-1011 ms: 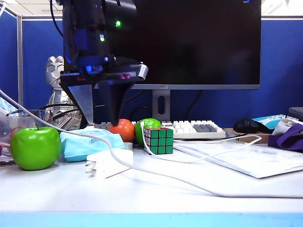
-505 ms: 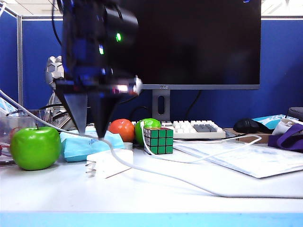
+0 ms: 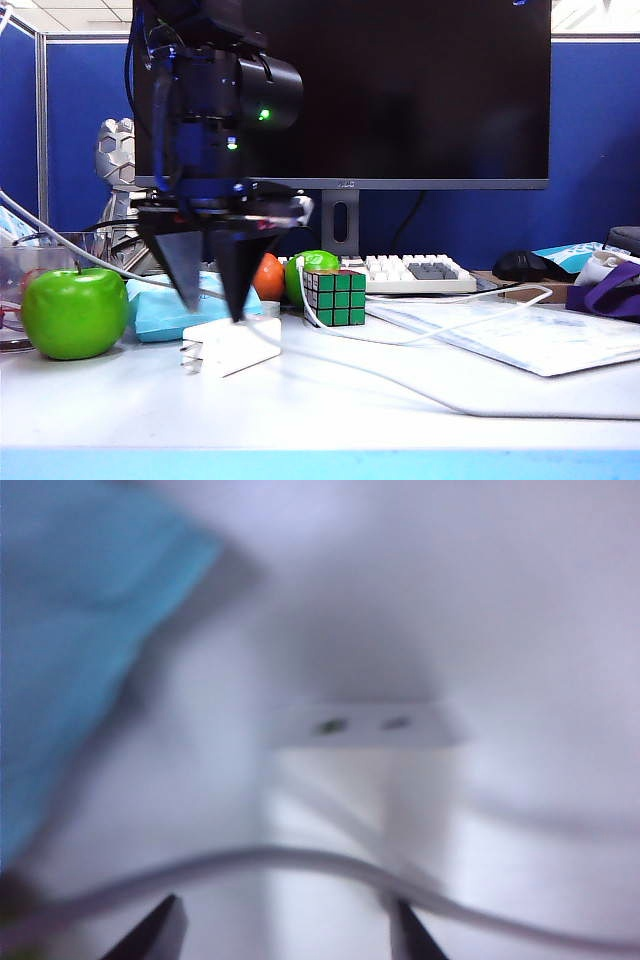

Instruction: Pick up the Type-C charging cable and the charging base, insert one end of the Type-C charger into the corresponding slot on the base, and finally place the plugged-in charger back on the table.

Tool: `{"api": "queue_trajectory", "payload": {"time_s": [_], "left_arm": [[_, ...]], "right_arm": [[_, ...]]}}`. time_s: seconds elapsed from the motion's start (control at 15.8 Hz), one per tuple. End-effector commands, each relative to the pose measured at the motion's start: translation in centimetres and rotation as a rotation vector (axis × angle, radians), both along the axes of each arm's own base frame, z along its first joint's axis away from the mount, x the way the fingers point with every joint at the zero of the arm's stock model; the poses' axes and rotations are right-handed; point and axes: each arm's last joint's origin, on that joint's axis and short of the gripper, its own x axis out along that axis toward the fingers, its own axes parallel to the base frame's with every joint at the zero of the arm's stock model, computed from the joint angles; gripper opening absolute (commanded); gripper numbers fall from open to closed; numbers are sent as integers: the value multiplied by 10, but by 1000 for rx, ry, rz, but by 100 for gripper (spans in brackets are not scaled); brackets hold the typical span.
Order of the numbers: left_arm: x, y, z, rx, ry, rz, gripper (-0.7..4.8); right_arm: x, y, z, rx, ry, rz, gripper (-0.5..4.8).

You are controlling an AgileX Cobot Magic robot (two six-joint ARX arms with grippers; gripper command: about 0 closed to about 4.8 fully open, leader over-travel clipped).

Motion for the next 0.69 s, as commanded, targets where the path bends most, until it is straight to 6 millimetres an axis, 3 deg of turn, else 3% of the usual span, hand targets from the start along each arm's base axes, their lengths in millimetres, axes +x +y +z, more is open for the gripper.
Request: {"api": "queue_trajectory", "payload": {"time_s": [0.06, 0.69], "left_arm": [[0, -7, 0, -95, 28, -14, 272], [-4, -20, -6, -124, 37, 7, 273]], "right_arm": [[0, 0, 3, 3, -19, 6, -6], [0, 0, 2, 3, -17, 6, -6]]}}
